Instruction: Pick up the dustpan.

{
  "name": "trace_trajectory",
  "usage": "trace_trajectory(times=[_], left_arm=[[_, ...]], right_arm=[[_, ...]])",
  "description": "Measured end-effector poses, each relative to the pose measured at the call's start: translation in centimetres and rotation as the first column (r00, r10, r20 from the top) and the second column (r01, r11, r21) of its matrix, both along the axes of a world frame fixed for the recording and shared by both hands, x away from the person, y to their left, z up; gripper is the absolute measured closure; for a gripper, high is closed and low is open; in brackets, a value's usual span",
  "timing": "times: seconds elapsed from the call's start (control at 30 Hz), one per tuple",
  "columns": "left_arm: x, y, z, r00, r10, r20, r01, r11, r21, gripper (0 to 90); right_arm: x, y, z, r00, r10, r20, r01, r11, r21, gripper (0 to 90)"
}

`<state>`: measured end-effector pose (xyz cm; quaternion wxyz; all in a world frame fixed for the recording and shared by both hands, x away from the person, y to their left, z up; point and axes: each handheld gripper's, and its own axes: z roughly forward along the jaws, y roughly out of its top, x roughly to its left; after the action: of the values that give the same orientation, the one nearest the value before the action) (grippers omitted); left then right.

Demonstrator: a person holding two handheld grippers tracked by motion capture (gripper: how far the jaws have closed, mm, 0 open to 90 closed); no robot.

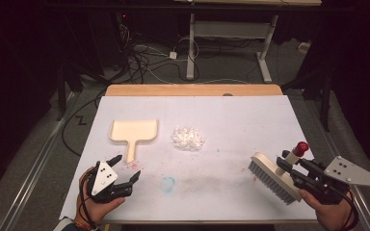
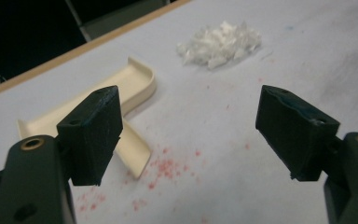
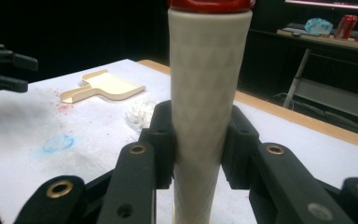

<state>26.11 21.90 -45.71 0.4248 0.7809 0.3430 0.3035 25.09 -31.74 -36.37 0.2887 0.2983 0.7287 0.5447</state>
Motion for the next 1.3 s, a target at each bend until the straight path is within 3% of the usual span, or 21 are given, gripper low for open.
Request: trace_trajectory(times=[0.37,0.43,0.5,0.53,0.63,0.67,0.73,0.77,0.83,0.87,0.9,1.0,1.03,1.1,1.13,1.17,1.27,1.3], left_arm=[[0.1,0.1,-0.8,0.9965,0.033,-0.077,-0.032,0.9994,0.017,18.3],[0.6,0.5,-1.2,0.9920,0.072,-0.103,-0.073,0.9973,-0.002,18.3],[0.9,0.6,-1.3,0.9891,0.077,-0.125,-0.080,0.9965,-0.023,18.3],[1.8,0.7,-1.6,0.9797,0.106,-0.170,-0.113,0.9932,-0.029,18.3],[2.6,0.5,-1.8,0.9741,0.118,-0.193,-0.126,0.9915,-0.033,18.3],[3.1,0.3,-1.9,0.9700,0.131,-0.205,-0.140,0.9896,-0.032,18.3],[4.8,-0.3,-2.0,0.9547,0.153,-0.255,-0.167,0.9853,-0.033,18.3],[4.8,-0.3,-2.0,0.9547,0.153,-0.255,-0.167,0.9853,-0.033,18.3],[6.0,-0.7,-2.0,0.9399,0.205,-0.273,-0.214,0.9769,-0.002,19.7],[7.2,-0.8,-2.1,0.9274,0.229,-0.296,-0.244,0.9697,-0.014,21.4],[7.2,-0.8,-2.1,0.9274,0.229,-0.296,-0.244,0.9697,-0.014,22.0],[9.4,-0.7,-2.5,0.9009,0.262,-0.346,-0.286,0.9579,-0.021,28.4],[10.1,-0.8,-2.8,0.8889,0.275,-0.366,-0.299,0.9543,-0.009,28.4],[11.6,-1.0,-3.3,0.8715,0.288,-0.397,-0.305,0.9521,0.020,34.1],[11.6,-1.0,-3.3,0.8715,0.288,-0.397,-0.305,0.9521,0.020,35.9],[12.3,-1.0,-3.2,0.8648,0.303,-0.401,-0.325,0.9458,0.014,38.0],[12.8,-0.9,-3.2,0.8592,0.311,-0.406,-0.336,0.9418,0.011,43.9],[13.2,-0.6,-3.1,0.8546,0.325,-0.405,-0.349,0.9368,0.015,48.1]], right_arm=[[0.8,0.2,0.0,0.9999,-0.006,0.010,0.007,0.9998,-0.021,70.4],[0.9,0.3,-0.1,1.0000,-0.006,0.006,0.006,0.9997,-0.024,70.4],[0.8,0.4,-0.2,0.9999,-0.007,0.009,0.007,0.9995,-0.031,70.4],[0.8,0.4,-0.3,1.0000,-0.007,0.006,0.007,0.9994,-0.033,70.4],[0.7,0.4,-0.3,0.9999,-0.009,0.003,0.010,0.9993,-0.037,70.4],[0.6,0.4,-0.3,0.9999,-0.012,0.000,0.012,0.9993,-0.035,70.4],[0.6,0.4,-0.2,0.9998,-0.018,0.006,0.018,0.9990,-0.040,70.4],[0.7,0.4,-0.2,0.9998,-0.018,0.008,0.019,0.9990,-0.041,70.4],[0.8,0.5,-0.2,0.9997,-0.026,0.002,0.026,0.9987,-0.045,70.4],[0.8,0.6,-0.3,0.9996,-0.027,-0.001,0.027,0.9983,-0.052,70.4],[0.8,0.7,-0.4,0.9996,-0.027,0.001,0.027,0.9979,-0.058,70.4],[0.8,0.7,-0.5,0.9996,-0.027,-0.009,0.026,0.9978,-0.061,70.4],[0.8,0.7,-0.5,0.9996,-0.027,-0.009,0.026,0.9978,-0.061,70.4],[0.8,0.5,-0.6,0.9995,-0.031,-0.008,0.030,0.9975,-0.065,70.4],[0.8,0.5,-0.6,0.9995,-0.031,-0.008,0.030,0.9975,-0.065,70.4],[0.8,0.6,-0.7,0.9995,-0.031,-0.010,0.030,0.9974,-0.066,70.4],[0.8,0.7,-0.8,0.9995,-0.029,-0.012,0.028,0.9972,-0.070,70.4],[0.8,0.8,-0.8,0.9995,-0.025,-0.017,0.024,0.9971,-0.072,70.4]])
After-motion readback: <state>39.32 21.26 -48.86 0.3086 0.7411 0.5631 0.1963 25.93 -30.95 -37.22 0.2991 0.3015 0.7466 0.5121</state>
